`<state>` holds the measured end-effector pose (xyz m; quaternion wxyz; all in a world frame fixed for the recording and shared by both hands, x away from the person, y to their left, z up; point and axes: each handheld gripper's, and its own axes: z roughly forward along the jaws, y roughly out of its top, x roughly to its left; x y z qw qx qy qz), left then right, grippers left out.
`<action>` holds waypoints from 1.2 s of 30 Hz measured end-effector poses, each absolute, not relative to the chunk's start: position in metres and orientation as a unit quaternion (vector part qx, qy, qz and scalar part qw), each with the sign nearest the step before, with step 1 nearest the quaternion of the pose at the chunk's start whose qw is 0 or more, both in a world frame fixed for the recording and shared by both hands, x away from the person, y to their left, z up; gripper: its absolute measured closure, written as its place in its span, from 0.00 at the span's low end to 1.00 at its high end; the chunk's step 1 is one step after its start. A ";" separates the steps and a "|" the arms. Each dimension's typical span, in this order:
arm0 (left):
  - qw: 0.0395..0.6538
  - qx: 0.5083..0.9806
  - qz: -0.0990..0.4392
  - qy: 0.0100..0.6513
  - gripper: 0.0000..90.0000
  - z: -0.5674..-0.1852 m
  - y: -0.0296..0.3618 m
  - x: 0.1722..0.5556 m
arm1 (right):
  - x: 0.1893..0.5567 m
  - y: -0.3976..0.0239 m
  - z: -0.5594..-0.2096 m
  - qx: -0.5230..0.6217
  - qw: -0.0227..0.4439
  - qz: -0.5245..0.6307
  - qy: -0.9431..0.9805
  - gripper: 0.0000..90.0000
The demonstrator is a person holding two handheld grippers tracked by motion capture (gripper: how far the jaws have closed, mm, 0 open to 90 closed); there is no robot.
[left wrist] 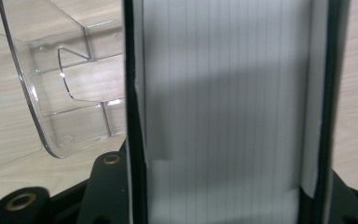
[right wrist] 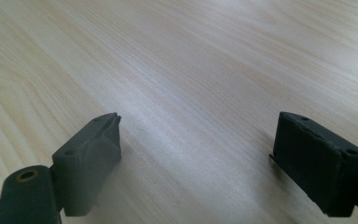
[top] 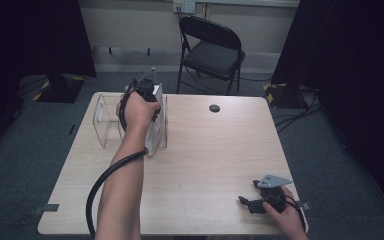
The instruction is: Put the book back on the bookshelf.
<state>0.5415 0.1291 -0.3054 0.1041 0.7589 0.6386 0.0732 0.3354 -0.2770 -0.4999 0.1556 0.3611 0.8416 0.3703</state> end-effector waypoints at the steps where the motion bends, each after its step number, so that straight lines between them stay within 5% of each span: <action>1: 0.107 0.756 0.071 0.642 0.58 -0.306 0.129 0.542 | 0.335 -0.277 -0.500 0.361 0.156 0.370 0.842 0.16; 36: 0.109 0.733 0.088 0.665 0.57 -0.313 0.123 0.563 | 0.333 -0.278 -0.500 0.357 0.156 0.368 0.844 0.16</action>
